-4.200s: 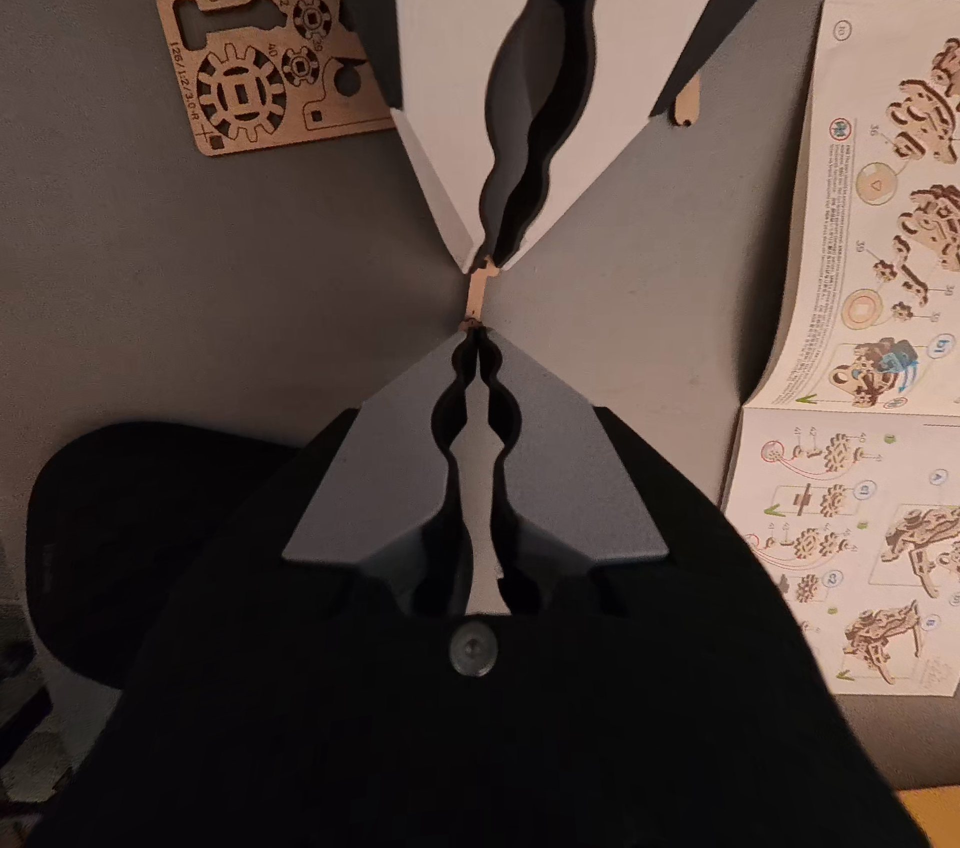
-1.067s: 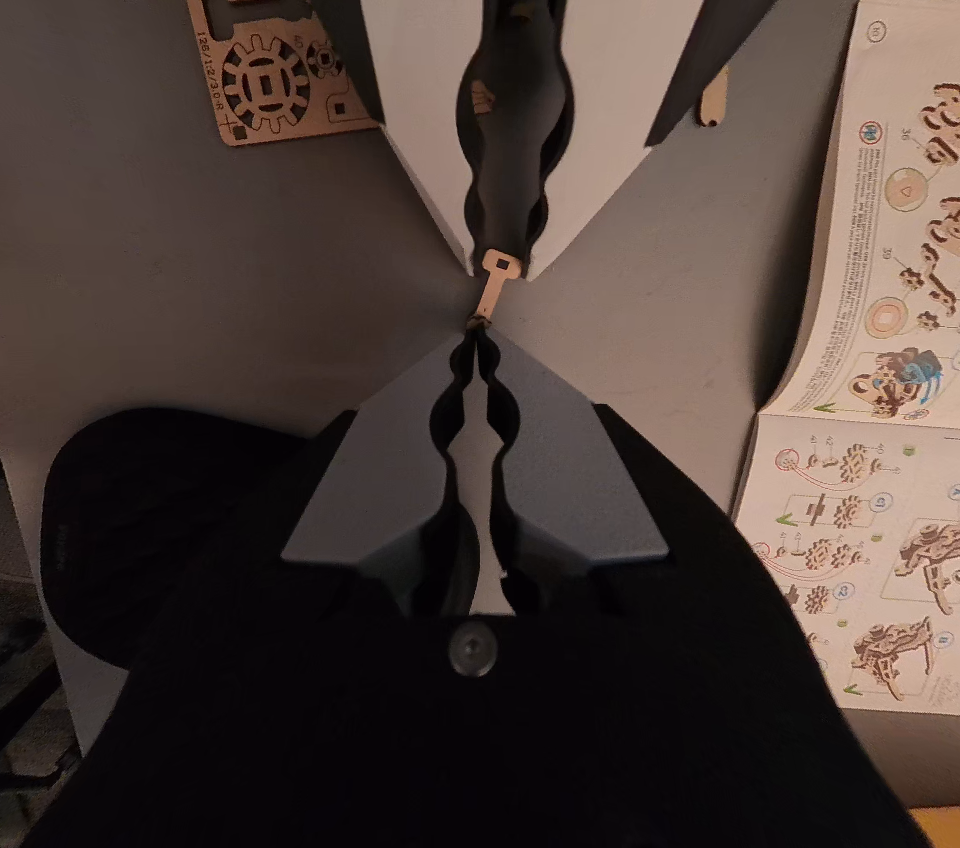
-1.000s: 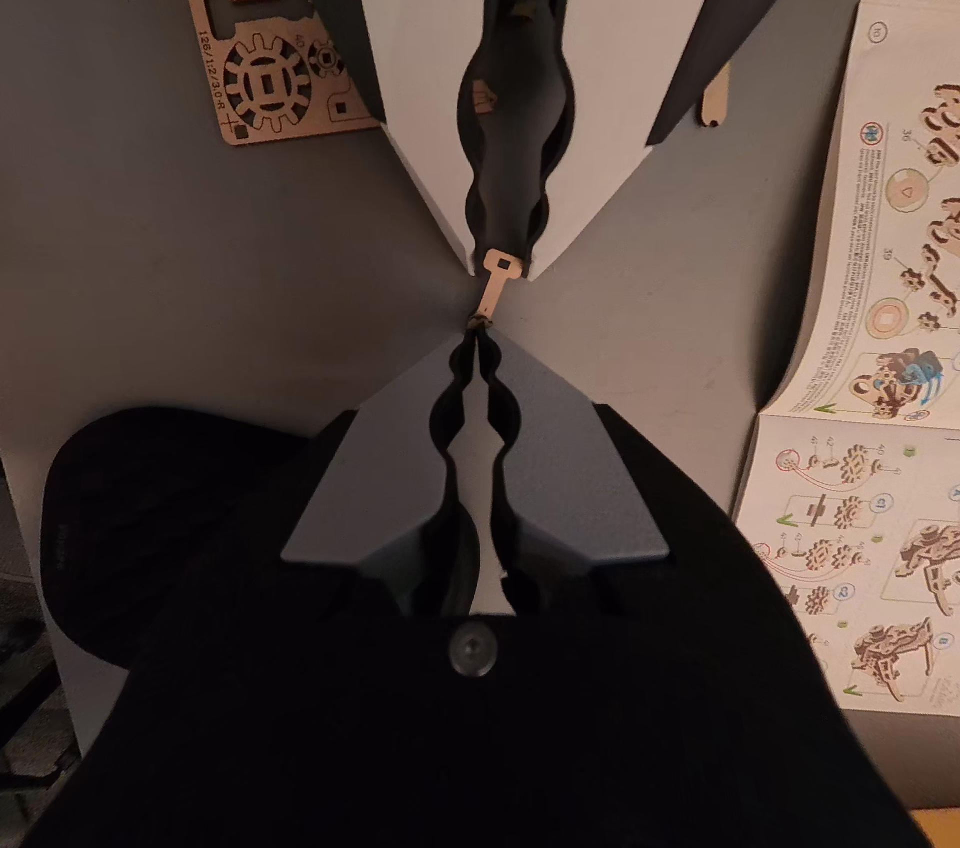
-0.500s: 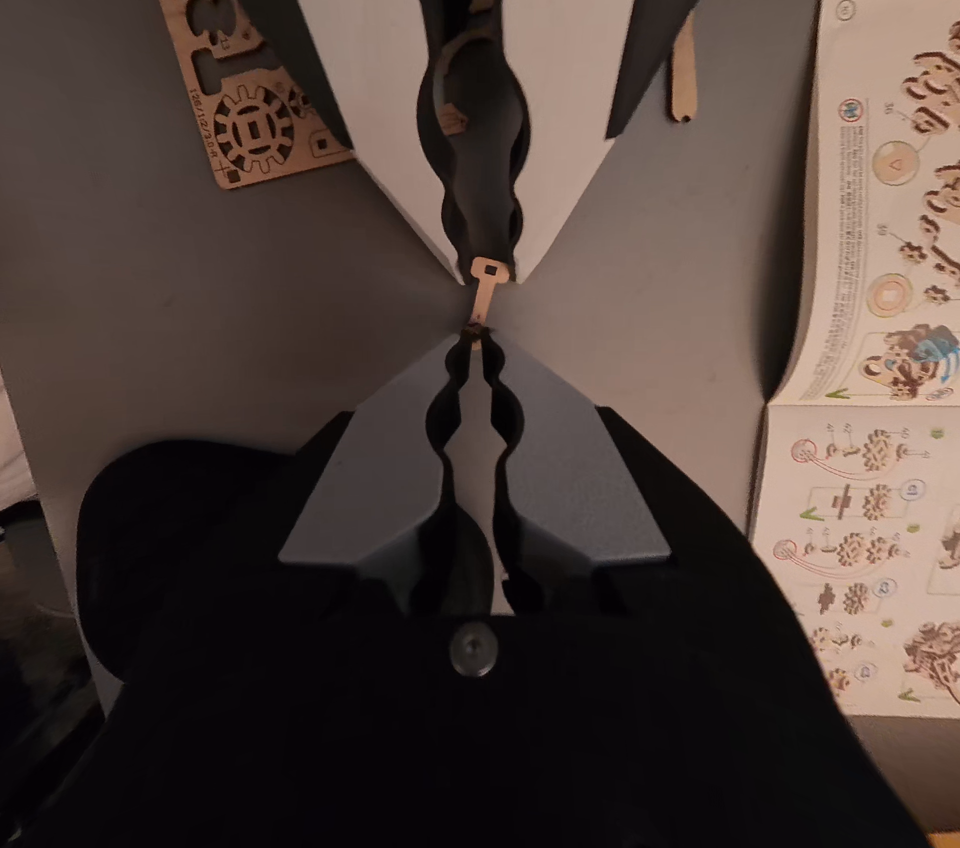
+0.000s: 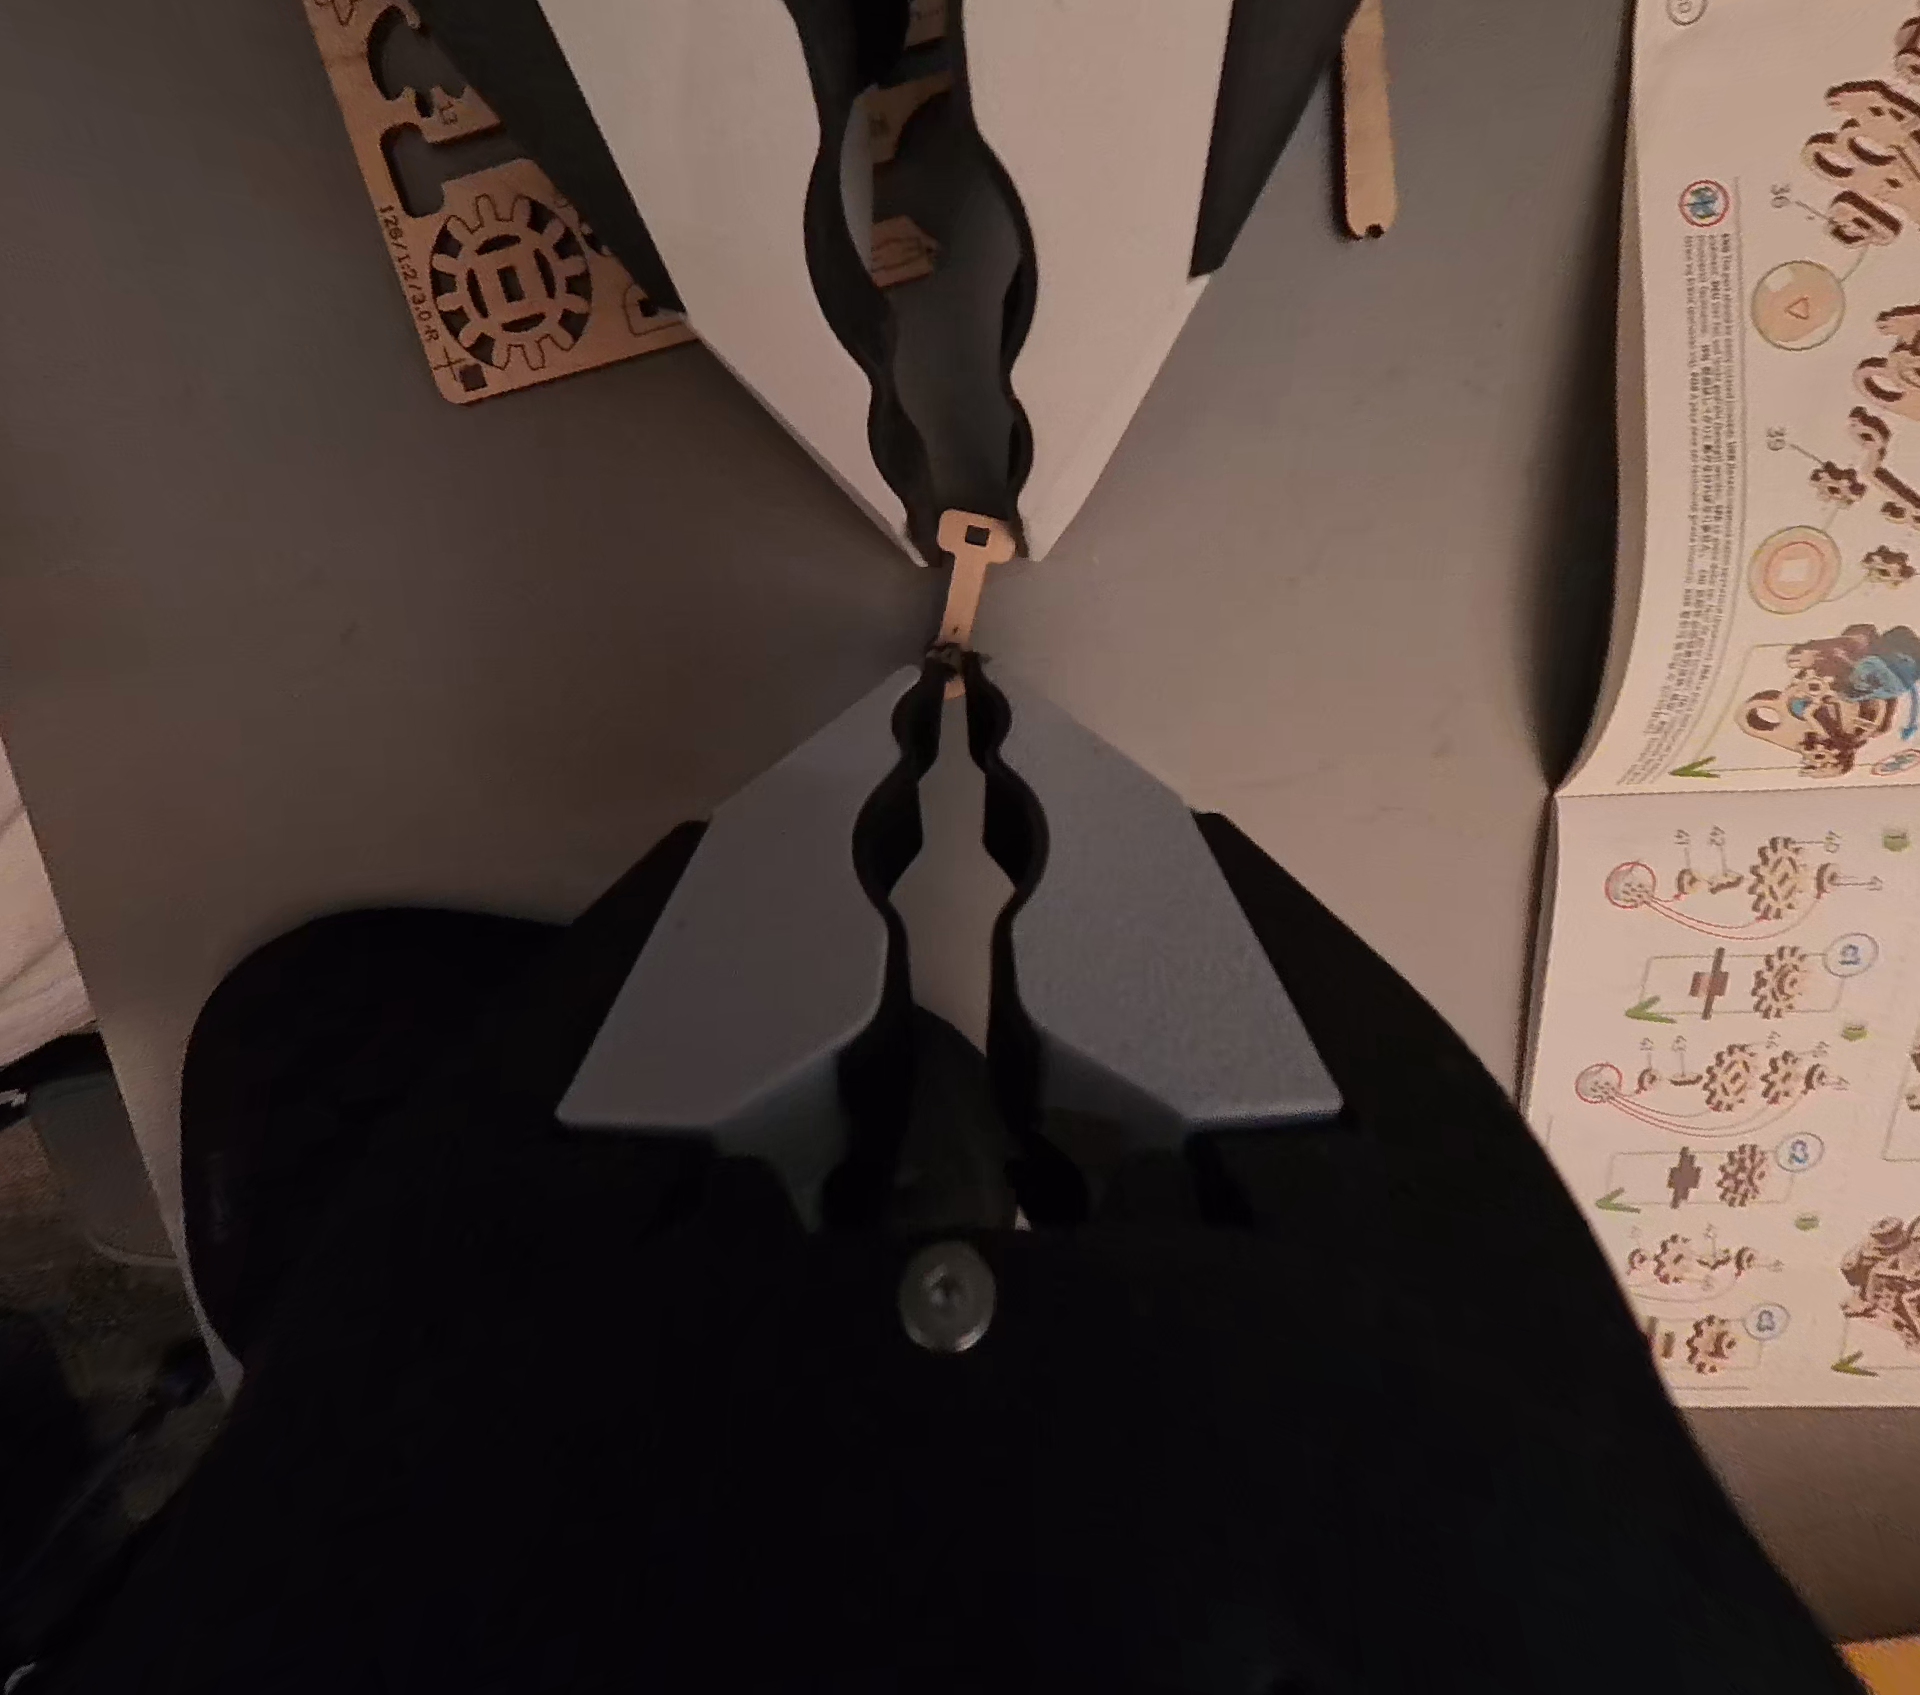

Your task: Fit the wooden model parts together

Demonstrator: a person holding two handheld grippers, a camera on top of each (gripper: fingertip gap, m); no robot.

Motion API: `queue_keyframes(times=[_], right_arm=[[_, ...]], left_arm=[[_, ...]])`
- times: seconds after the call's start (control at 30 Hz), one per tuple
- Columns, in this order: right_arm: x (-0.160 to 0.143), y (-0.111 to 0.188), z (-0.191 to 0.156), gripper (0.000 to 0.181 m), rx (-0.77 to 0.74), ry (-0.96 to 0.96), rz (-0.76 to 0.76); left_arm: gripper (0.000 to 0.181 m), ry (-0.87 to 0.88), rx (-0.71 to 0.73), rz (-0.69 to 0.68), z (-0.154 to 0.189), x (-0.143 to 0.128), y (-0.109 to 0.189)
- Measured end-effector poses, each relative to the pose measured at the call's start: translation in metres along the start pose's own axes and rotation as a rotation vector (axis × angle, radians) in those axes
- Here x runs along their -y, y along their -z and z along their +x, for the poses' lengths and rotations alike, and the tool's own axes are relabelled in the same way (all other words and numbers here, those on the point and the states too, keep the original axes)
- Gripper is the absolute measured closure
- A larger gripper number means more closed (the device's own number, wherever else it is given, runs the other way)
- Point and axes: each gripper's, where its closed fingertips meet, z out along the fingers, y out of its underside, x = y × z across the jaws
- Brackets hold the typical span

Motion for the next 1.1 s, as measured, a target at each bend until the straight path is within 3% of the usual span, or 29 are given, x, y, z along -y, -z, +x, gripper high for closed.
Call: queue_keyframes(times=[0.03, 1.1], right_arm=[[0.0015, 0.0004, -0.0002, 0.180, -0.002, -0.004, 0.015], [0.0008, -0.0003, -0.0022, 0.180, 0.010, -0.059, 0.027]], left_arm=[[0.168, -0.002, 0.002, -0.002, 0.0001, 0.0000, 0.0000], [0.168, 0.021, -0.016, 0.001, 0.0020, -0.0001, -0.0004]])
